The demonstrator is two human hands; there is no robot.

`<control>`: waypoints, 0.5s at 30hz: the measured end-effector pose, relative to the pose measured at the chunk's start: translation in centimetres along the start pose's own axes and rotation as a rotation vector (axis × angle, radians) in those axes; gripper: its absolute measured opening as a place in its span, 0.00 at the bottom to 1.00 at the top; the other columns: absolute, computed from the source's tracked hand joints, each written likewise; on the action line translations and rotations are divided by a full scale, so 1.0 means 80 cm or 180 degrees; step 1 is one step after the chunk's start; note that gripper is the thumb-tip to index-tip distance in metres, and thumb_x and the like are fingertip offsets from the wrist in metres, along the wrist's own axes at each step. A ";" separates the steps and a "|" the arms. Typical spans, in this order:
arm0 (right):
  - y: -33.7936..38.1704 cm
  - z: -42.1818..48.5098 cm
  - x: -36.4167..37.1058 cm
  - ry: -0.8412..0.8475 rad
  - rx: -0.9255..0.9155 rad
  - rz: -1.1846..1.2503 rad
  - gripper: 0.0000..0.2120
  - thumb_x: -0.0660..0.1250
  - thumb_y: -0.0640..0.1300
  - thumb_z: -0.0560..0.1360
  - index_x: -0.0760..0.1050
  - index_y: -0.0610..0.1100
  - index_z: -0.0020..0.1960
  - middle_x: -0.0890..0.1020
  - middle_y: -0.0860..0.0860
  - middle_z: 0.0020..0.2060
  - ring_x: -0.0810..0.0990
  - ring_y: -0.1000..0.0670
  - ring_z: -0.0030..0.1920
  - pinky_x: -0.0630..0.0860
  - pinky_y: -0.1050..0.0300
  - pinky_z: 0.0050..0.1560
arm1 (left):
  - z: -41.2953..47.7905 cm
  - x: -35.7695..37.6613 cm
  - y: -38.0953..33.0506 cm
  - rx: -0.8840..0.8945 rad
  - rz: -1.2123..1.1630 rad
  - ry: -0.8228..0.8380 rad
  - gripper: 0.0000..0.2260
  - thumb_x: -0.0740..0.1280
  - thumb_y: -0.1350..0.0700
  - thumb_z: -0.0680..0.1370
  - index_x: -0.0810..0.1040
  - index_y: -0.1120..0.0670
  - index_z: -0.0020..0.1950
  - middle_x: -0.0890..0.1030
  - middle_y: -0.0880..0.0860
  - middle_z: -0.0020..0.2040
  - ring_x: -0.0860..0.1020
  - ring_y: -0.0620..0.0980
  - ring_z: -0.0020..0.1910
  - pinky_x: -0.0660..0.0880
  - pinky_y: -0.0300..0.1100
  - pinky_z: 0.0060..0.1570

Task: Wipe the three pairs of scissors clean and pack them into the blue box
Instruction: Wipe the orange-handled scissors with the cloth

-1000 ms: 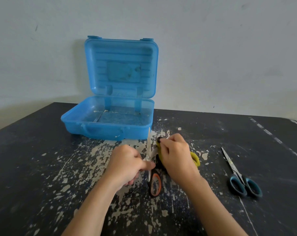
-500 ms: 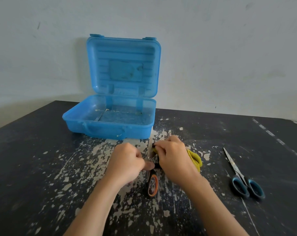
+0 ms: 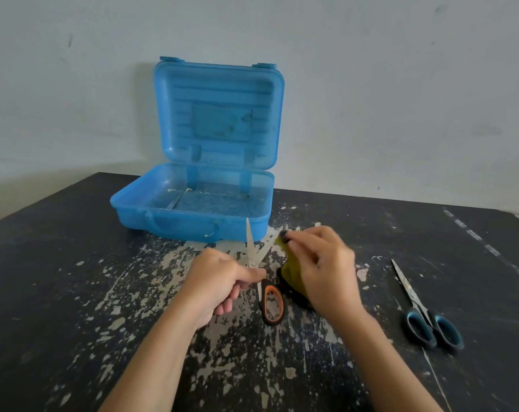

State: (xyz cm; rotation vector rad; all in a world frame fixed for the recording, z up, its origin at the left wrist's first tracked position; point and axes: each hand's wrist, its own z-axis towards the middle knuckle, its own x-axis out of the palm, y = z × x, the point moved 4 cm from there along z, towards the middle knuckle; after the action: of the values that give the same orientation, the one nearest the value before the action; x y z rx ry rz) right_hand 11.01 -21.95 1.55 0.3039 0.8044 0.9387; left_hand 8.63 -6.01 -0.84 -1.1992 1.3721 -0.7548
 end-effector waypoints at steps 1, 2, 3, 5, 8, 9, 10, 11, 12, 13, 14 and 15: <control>0.007 -0.005 0.010 0.0274 -0.0185 0.0080 0.09 0.67 0.37 0.73 0.80 0.40 0.52 0.76 0.51 0.42 0.73 0.61 0.40 0.70 0.76 0.44 | 0.000 0.000 0.000 -0.0027 -0.0062 0.0040 0.14 0.76 0.56 0.68 0.75 0.62 0.31 0.70 0.52 0.21 0.63 0.47 0.17 0.58 0.35 0.17; 0.010 -0.010 0.019 0.0472 -0.0333 0.0130 0.09 0.67 0.37 0.73 0.80 0.40 0.52 0.76 0.50 0.42 0.73 0.59 0.40 0.70 0.75 0.44 | -0.001 0.000 -0.001 -0.0021 -0.0071 0.0086 0.14 0.76 0.56 0.68 0.74 0.61 0.31 0.70 0.52 0.21 0.63 0.47 0.16 0.58 0.35 0.17; 0.011 -0.013 0.025 0.0555 -0.0438 0.0136 0.09 0.67 0.38 0.73 0.81 0.40 0.52 0.76 0.48 0.42 0.74 0.56 0.40 0.70 0.74 0.44 | -0.002 -0.001 -0.002 -0.0004 -0.0049 0.0125 0.14 0.76 0.56 0.68 0.74 0.61 0.30 0.69 0.52 0.20 0.63 0.47 0.16 0.57 0.35 0.17; 0.007 -0.013 0.031 0.0536 -0.0524 0.0100 0.10 0.66 0.37 0.72 0.81 0.39 0.52 0.76 0.46 0.41 0.74 0.53 0.39 0.70 0.73 0.43 | -0.002 -0.001 -0.003 0.0041 0.0026 0.0179 0.14 0.76 0.56 0.68 0.73 0.60 0.30 0.69 0.51 0.20 0.63 0.48 0.16 0.57 0.35 0.17; 0.002 -0.007 0.027 0.0288 -0.0524 -0.0026 0.10 0.66 0.32 0.71 0.80 0.37 0.51 0.74 0.46 0.39 0.73 0.52 0.37 0.68 0.75 0.41 | -0.003 -0.001 -0.005 0.0109 0.0150 0.0227 0.15 0.76 0.54 0.68 0.74 0.60 0.30 0.69 0.51 0.19 0.64 0.47 0.16 0.58 0.34 0.17; 0.000 -0.005 0.026 0.0207 -0.0483 -0.0093 0.11 0.65 0.31 0.70 0.81 0.36 0.51 0.74 0.47 0.38 0.72 0.52 0.36 0.68 0.75 0.40 | -0.003 0.000 -0.005 0.0129 0.0181 0.0248 0.15 0.76 0.54 0.68 0.74 0.60 0.30 0.69 0.51 0.19 0.64 0.47 0.16 0.58 0.34 0.17; -0.004 -0.002 0.025 0.0148 -0.0412 -0.0175 0.11 0.65 0.30 0.70 0.81 0.36 0.50 0.74 0.46 0.38 0.72 0.51 0.35 0.69 0.73 0.39 | -0.004 0.001 -0.005 0.0149 0.0207 0.0274 0.15 0.76 0.54 0.68 0.74 0.60 0.30 0.69 0.51 0.20 0.64 0.47 0.17 0.58 0.34 0.17; -0.010 0.001 0.024 0.0107 -0.0300 -0.0257 0.11 0.65 0.28 0.70 0.81 0.36 0.49 0.74 0.45 0.37 0.72 0.50 0.35 0.71 0.68 0.37 | -0.005 0.002 -0.005 0.0165 0.0238 0.0303 0.15 0.76 0.54 0.68 0.74 0.60 0.29 0.69 0.51 0.20 0.64 0.47 0.17 0.58 0.34 0.17; -0.015 0.004 0.024 0.0083 -0.0190 -0.0311 0.11 0.65 0.27 0.70 0.81 0.35 0.48 0.75 0.43 0.37 0.73 0.48 0.34 0.72 0.61 0.35 | -0.005 0.003 -0.005 0.0175 0.0281 0.0332 0.15 0.76 0.54 0.68 0.74 0.59 0.29 0.70 0.51 0.20 0.64 0.47 0.17 0.59 0.34 0.17; -0.021 0.007 0.023 0.0046 -0.0085 -0.0364 0.11 0.64 0.26 0.70 0.81 0.34 0.47 0.75 0.42 0.37 0.73 0.45 0.34 0.73 0.57 0.34 | -0.006 0.004 -0.005 0.0178 0.0336 0.0359 0.15 0.76 0.54 0.68 0.74 0.59 0.29 0.70 0.52 0.20 0.64 0.48 0.17 0.59 0.34 0.18; -0.027 0.011 0.021 0.0014 0.0066 -0.0432 0.10 0.63 0.25 0.70 0.81 0.33 0.46 0.75 0.41 0.38 0.74 0.44 0.35 0.72 0.55 0.34 | -0.006 0.006 -0.004 0.0174 0.0392 0.0380 0.15 0.76 0.54 0.68 0.74 0.59 0.29 0.70 0.52 0.20 0.65 0.48 0.17 0.59 0.34 0.18; -0.035 0.013 0.020 0.0015 0.0296 -0.0496 0.09 0.62 0.26 0.72 0.80 0.32 0.45 0.74 0.41 0.39 0.73 0.44 0.36 0.71 0.56 0.36 | -0.005 0.007 -0.004 0.0163 0.0437 0.0394 0.15 0.76 0.53 0.68 0.74 0.58 0.28 0.70 0.51 0.20 0.65 0.47 0.17 0.60 0.34 0.18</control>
State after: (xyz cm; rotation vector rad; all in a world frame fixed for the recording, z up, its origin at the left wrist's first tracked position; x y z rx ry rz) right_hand 13.95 -22.17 -0.06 0.3150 0.8651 0.7577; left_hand 8.35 -6.69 -0.67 -1.0211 1.5117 -0.7723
